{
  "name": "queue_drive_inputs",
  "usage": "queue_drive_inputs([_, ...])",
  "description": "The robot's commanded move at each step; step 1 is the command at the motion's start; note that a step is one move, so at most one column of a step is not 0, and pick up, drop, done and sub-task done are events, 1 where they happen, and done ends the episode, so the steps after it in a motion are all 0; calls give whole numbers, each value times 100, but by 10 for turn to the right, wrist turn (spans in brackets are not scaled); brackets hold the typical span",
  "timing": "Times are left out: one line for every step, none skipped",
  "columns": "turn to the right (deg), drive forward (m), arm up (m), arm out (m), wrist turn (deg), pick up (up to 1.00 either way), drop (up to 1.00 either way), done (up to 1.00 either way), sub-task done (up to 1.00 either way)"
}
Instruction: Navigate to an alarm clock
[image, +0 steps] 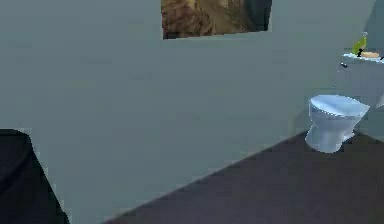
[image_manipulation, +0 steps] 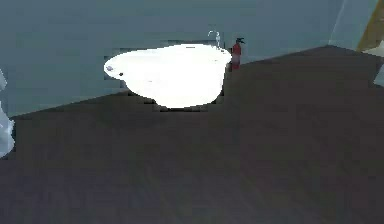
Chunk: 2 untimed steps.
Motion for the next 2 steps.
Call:
queue_drive_inputs([450, 0, 0, 0, 0, 0, 0, 0, 0])
queue_drive_inputs([450, 0, 0, 0, 0, 0, 0, 0, 0])
